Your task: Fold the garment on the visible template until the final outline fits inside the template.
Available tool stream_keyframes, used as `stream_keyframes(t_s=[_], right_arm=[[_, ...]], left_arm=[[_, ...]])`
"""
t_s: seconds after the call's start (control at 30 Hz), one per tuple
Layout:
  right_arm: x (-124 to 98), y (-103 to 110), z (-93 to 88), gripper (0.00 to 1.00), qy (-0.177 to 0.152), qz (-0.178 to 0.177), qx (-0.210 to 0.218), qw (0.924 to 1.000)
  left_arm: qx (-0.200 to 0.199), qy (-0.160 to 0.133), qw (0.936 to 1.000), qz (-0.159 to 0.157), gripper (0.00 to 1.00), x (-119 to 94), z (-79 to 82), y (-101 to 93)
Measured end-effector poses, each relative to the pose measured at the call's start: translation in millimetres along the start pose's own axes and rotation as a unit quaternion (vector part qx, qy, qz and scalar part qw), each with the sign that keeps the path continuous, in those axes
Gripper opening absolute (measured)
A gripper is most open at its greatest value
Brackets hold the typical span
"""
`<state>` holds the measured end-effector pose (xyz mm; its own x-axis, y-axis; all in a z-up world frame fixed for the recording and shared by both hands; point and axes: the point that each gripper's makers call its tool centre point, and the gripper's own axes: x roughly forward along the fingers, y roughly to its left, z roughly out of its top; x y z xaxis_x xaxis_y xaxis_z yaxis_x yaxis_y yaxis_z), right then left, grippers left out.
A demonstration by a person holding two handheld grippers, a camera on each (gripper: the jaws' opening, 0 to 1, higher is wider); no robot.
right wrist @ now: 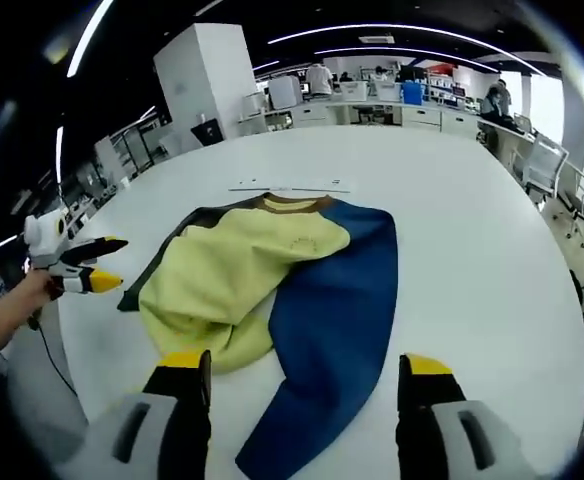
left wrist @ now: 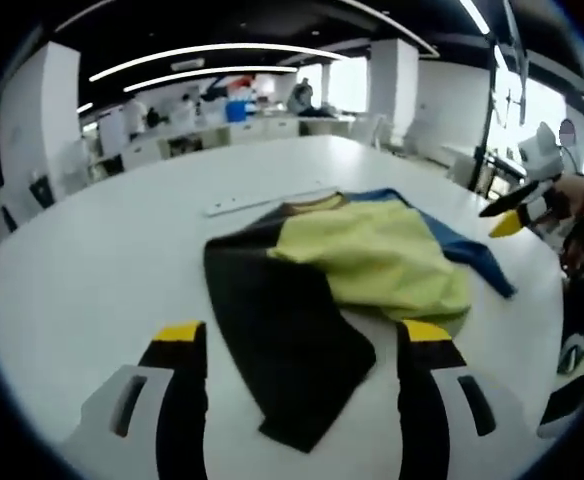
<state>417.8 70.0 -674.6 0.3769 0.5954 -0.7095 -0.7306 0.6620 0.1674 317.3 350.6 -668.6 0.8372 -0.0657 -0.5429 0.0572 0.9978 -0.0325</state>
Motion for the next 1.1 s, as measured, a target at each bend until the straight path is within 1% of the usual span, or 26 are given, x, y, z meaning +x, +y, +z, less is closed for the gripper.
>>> stream_keyframes(t_s=[0.07,0.2,0.33,0.4,0.5,0.57,0.63,0.7,0.77,0.83,0.93,1.03,1.1], right_arm=[[-1.3,1.6,-5.8,0.72,-0.004,0.001,0.004,1.0000],[-2.2,4.4,-16.3,0.70,-0.008,0.003,0.015,0.9999],[-1.5,1.4,-26.2,0.67,-0.012,-0.012,0.006,0.9998],[-1.0,-0.1,-31.5,0.63,-0.011,-0.022,0.000,0.9997],[0.1,-2.4,-40.5,0.57,-0.003,-0.040,-0.010,0.9991],[1.1,-2.7,-45.9,0.53,0.002,-0.051,-0.020,0.9985],[2.3,-3.4,-49.0,0.46,0.001,-0.056,-0.021,0.9982],[3.9,-3.1,-51.4,0.42,0.000,-0.058,-0.014,0.9982],[5.5,-1.7,-53.8,0.40,0.000,-0.063,-0.011,0.9980],[7.4,-0.1,-56.4,0.39,-0.002,-0.072,-0.007,0.9974],[9.4,2.4,-58.3,0.33,-0.006,-0.090,-0.024,0.9956],[14.2,5.3,-65.1,0.26,0.003,-0.095,-0.032,0.9950],[14.8,4.2,-67.0,0.22,0.005,-0.100,-0.030,0.9945]], left_arm=[[-0.002,0.001,1.0000,-0.005,0.72,0.4,-3.2,-6.2],[-0.015,0.003,0.9999,0.000,0.70,1.5,-10.2,-13.9],[-0.019,0.004,0.9998,0.006,0.66,4.5,-15.5,-19.0],[-0.020,0.009,0.9997,0.013,0.64,7.1,-19.1,-19.1],[-0.019,0.008,0.9996,0.017,0.58,11.4,-22.6,-23.8],[-0.010,0.013,0.9996,0.022,0.54,14.2,-26.3,-26.6],[-0.009,0.015,0.9995,0.027,0.51,16.4,-28.4,-27.8],[-0.011,0.018,0.9993,0.031,0.49,19.5,-30.7,-28.4],[-0.005,0.027,0.9987,0.043,0.44,21.9,-34.3,-25.5],[0.007,0.031,0.9984,0.046,0.44,24.8,-36.5,-25.6],[0.015,0.037,0.9979,0.051,0.40,27.2,-39.4,-25.0],[0.012,0.040,0.9977,0.054,0.36,28.8,-41.8,-23.0],[0.002,0.043,0.9976,0.053,0.33,29.1,-43.3,-23.2]])
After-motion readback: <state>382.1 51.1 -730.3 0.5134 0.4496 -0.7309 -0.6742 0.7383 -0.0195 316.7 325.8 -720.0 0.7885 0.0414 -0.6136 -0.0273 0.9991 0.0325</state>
